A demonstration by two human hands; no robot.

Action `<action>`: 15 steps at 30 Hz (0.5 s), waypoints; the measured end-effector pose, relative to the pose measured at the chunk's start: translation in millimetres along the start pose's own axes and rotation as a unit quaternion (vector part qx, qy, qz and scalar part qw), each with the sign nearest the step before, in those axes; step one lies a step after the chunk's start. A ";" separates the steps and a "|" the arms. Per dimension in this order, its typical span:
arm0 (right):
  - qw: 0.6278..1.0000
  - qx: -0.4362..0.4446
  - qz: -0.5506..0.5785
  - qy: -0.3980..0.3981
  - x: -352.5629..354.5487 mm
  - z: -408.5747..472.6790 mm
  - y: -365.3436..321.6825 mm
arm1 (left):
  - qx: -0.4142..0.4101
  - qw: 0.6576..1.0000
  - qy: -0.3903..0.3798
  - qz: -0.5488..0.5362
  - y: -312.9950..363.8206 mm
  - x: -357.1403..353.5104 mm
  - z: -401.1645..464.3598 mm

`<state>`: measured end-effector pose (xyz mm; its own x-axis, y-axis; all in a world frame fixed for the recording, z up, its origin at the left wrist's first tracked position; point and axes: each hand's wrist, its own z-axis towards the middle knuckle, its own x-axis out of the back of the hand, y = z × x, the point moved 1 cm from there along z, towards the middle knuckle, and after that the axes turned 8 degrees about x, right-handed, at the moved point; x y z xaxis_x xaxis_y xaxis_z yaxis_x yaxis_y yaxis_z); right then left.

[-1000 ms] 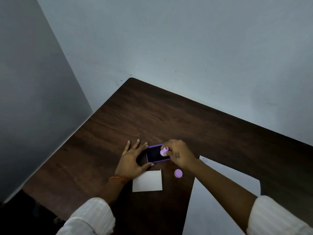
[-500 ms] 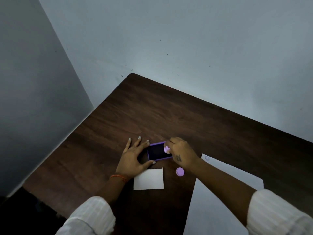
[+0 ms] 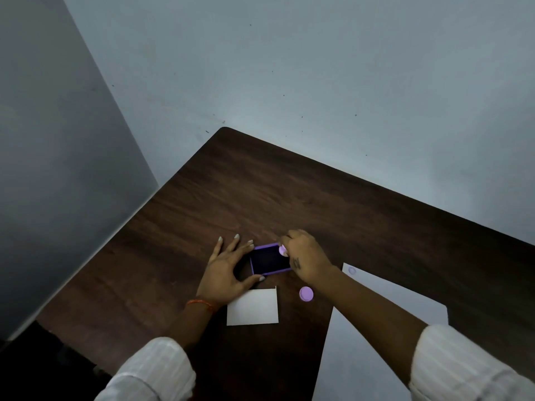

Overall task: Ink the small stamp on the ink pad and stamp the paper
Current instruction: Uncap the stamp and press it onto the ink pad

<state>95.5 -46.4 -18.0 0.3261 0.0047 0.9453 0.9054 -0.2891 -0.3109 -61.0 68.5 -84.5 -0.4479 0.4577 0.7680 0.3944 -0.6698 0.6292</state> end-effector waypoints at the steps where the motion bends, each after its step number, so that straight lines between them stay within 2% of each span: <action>1: 1.000 -0.009 0.001 0.002 0.6 1.6 0.6 | 0.000 1.000 0.003 -0.002 -0.2 -0.4 -0.3; 10: 0.998 -0.064 0.026 0.014 -1.5 0.4 -6.6 | -0.003 1.000 0.002 -0.003 0.6 -0.8 -1.2; 13: 0.989 -0.109 0.101 -0.010 15.3 5.7 0.9 | 0.002 1.000 0.000 -0.007 1.4 0.4 -1.8; 15: 0.990 -0.095 0.097 -0.035 15.1 -0.8 -1.6 | 0.003 1.000 0.001 -0.009 0.8 0.4 -1.3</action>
<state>98.8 -46.6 -3.1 0.5134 -0.0051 0.8582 0.7579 -0.4664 -0.4562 -62.0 67.4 -83.9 -0.4565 0.4683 0.7565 0.3911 -0.6580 0.6434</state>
